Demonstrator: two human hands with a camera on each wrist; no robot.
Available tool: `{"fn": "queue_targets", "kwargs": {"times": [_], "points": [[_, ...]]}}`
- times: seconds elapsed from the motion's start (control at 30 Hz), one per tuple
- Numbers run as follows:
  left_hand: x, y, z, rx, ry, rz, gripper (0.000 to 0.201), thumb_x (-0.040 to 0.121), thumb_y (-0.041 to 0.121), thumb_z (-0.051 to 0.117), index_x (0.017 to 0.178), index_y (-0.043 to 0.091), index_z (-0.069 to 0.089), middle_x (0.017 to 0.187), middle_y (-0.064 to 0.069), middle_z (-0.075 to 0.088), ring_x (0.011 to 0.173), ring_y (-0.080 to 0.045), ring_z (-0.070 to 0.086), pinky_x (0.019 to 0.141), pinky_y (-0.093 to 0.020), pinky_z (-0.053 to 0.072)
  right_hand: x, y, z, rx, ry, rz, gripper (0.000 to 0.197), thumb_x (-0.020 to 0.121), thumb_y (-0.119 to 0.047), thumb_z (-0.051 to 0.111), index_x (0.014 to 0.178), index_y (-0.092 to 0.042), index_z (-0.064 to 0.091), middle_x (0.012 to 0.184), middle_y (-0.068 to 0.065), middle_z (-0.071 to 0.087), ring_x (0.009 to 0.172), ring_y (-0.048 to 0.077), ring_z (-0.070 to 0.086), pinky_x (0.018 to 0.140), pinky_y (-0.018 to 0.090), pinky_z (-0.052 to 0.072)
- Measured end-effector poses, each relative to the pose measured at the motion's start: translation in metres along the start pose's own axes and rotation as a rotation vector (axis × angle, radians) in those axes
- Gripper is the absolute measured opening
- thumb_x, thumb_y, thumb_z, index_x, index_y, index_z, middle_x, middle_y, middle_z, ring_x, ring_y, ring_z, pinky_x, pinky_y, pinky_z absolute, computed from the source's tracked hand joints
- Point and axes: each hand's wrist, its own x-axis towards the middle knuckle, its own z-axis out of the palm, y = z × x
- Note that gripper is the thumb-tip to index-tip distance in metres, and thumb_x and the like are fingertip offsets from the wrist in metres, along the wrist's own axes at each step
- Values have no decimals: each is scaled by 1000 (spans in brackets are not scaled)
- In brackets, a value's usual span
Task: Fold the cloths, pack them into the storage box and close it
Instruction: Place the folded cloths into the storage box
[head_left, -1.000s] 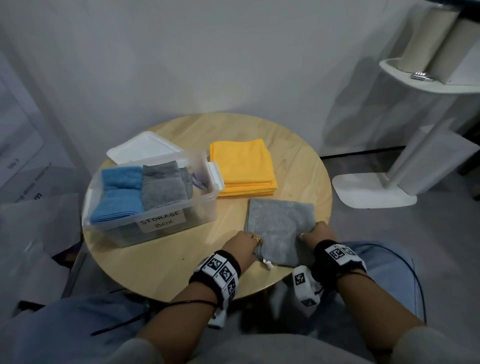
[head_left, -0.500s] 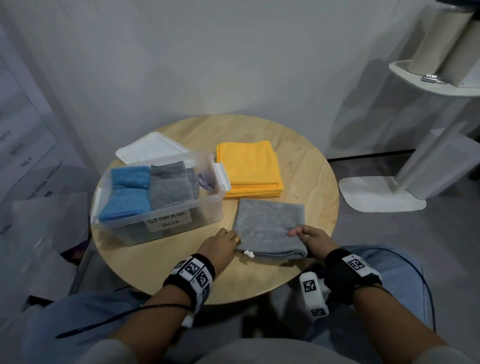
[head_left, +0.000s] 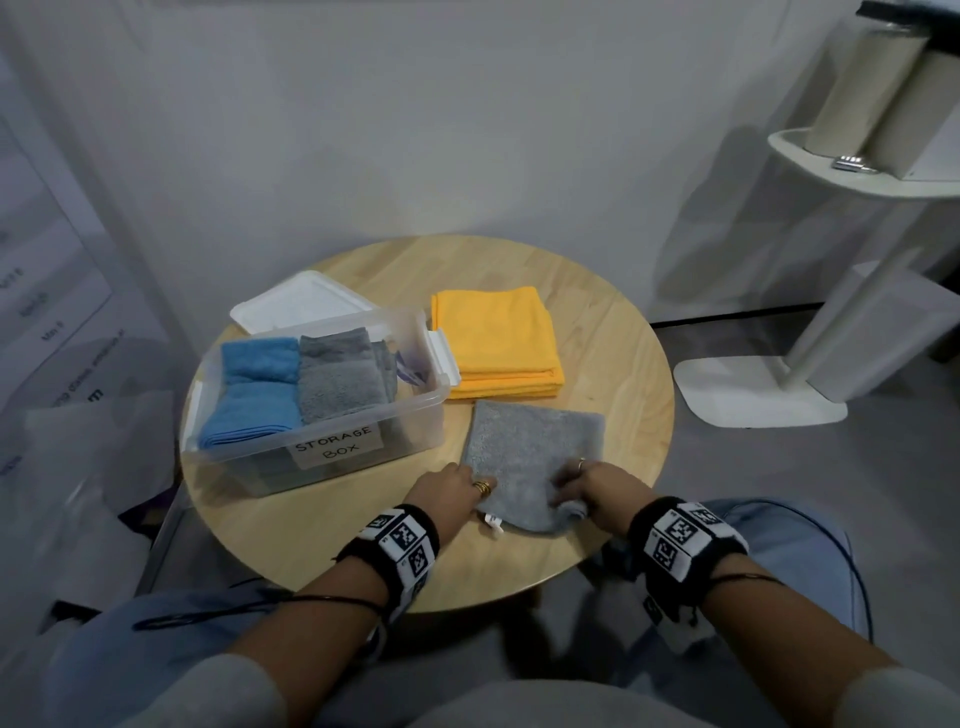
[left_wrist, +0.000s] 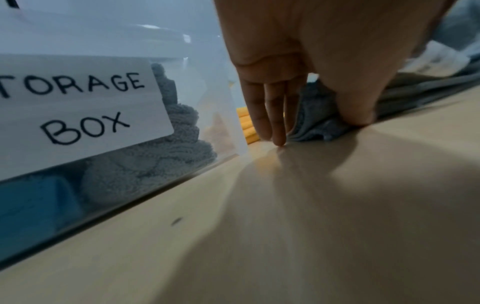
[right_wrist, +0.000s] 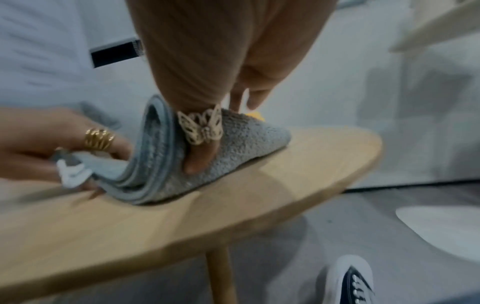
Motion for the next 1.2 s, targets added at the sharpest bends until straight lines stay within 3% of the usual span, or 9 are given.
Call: {"fn": "queue_targets", "kwargs": {"times": [0.1, 0.2, 0.33, 0.43, 0.63, 0.8, 0.97, 1.03, 1.2], "points": [[1, 2, -1, 68, -9, -3, 49, 96, 8, 41, 143, 16, 30, 131, -13, 44, 116, -30, 48, 83, -39, 45, 1, 5, -6, 182, 49, 178, 32, 90, -22, 48, 113, -7, 64, 116, 11, 64, 108, 25, 58, 83, 25, 38], [4, -1, -3, -32, 53, -6, 41, 93, 12, 49, 133, 12, 46, 131, -8, 43, 119, -26, 43, 87, -37, 43, 0, 19, 1, 521, 151, 292, 24, 96, -17, 49, 112, -6, 64, 109, 11, 66, 101, 23, 58, 81, 22, 38], [8, -21, 2, -522, 135, 76, 61, 68, 27, 79, 122, 9, 57, 140, 3, 35, 127, -15, 36, 103, -25, 33, -1, 25, 7, 918, 260, 412, 11, 98, -13, 44, 99, -13, 55, 92, -1, 57, 91, 13, 51, 69, 11, 41], [3, -16, 1, -973, 214, 96, 76, 64, 10, 84, 131, 7, 49, 127, 6, 45, 115, -4, 45, 97, -15, 35, 0, 37, 7, 959, 284, 475, 9, 99, -19, 41, 100, -13, 48, 96, 5, 54, 99, 20, 48, 80, 27, 40], [11, 12, 4, -1433, 364, -155, 26, 88, 17, 64, 113, 10, 61, 106, 1, 67, 103, -15, 63, 85, -20, 48, 9, 39, 5, 796, 341, 588, 19, 98, -25, 43, 95, -7, 47, 96, 14, 55, 92, 23, 49, 76, 30, 34], [25, 21, 9, -1382, 380, -368, 35, 92, 37, 54, 113, 10, 53, 105, -5, 64, 100, -21, 61, 85, -31, 48, 21, 31, 0, 563, 285, 620, 21, 99, -30, 39, 92, -10, 40, 99, 20, 57, 97, 31, 55, 73, 29, 32], [33, 23, 6, -1313, 484, -527, 36, 95, 34, 50, 67, 12, 43, 77, -24, 57, 91, -42, 58, 69, -36, 39, 31, 30, -3, 506, 244, 660, 32, 100, -34, 36, 106, -7, 52, 116, 21, 60, 108, 34, 56, 85, 33, 39], [32, 24, 8, -1228, 442, -555, 44, 95, 36, 49, 59, 18, 32, 84, -30, 59, 88, -42, 59, 69, -40, 42, 32, 30, -2, 481, 205, 701, 39, 101, -32, 34, 119, -3, 53, 123, 21, 58, 114, 35, 53, 93, 33, 39], [31, 25, 7, -1177, 382, -646, 59, 95, 44, 46, 59, -2, 51, 66, -23, 57, 74, -38, 58, 61, -34, 36, 39, 26, -3, 433, 161, 739, 42, 101, -33, 31, 123, -3, 51, 126, 20, 57, 116, 34, 52, 95, 34, 39]]}}
